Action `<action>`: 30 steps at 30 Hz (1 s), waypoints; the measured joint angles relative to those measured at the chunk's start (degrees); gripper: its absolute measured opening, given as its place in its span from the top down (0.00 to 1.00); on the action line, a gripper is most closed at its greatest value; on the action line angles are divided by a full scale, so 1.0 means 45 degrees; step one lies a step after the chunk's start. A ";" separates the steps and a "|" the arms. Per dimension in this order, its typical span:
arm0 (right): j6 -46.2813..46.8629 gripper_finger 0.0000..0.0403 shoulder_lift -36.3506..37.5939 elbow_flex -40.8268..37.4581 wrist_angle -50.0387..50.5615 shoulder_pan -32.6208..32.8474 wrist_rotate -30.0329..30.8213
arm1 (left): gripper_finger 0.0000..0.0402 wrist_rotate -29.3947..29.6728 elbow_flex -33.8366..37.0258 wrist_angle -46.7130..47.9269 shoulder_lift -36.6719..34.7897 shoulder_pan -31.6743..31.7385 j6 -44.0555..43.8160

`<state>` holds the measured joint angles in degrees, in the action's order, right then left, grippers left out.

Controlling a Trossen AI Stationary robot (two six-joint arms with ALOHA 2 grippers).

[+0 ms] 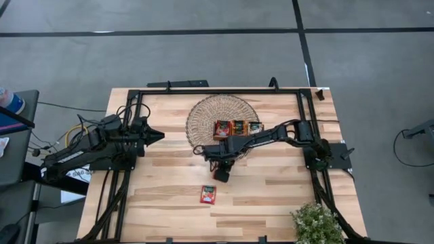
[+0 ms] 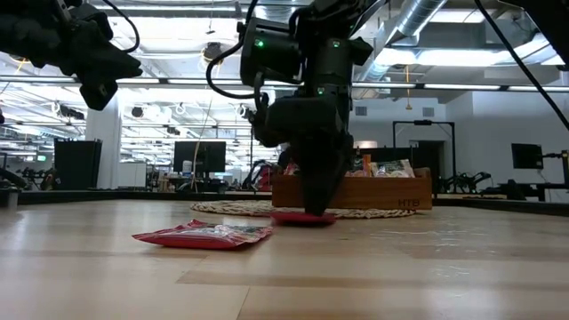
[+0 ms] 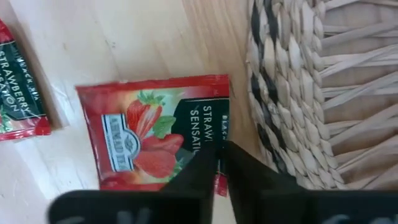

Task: Pick & Place Tea
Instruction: Put the top red tea bag into the left slot of the wooden organizer

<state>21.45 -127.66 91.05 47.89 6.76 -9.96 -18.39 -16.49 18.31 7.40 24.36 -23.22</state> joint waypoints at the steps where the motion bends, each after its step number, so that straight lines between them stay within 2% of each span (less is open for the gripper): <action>1: -0.0003 0.97 0.0000 0.0000 0.0020 0.0000 -0.0055 | 0.87 0.0000 0.0000 0.0000 0.0000 -0.0002 0.0000; 11: 0.0036 1.00 -0.0064 0.0188 0.0407 -0.0005 -0.0361 | 0.87 0.0000 0.0000 0.0000 0.0000 -0.0001 -0.0005; 22: -0.0497 1.00 -0.0339 0.1809 0.2528 0.0149 -0.0944 | 0.87 0.0000 0.0000 -0.0005 0.0000 -0.0002 -0.0015; 30: -0.0847 1.00 -0.0296 0.3140 0.4045 0.0217 -0.0549 | 0.87 0.0000 0.0000 -0.0005 0.0000 0.0000 0.0001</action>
<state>17.64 -128.99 105.17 66.09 7.74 -12.43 -18.39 -16.49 18.28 7.40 24.36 -23.22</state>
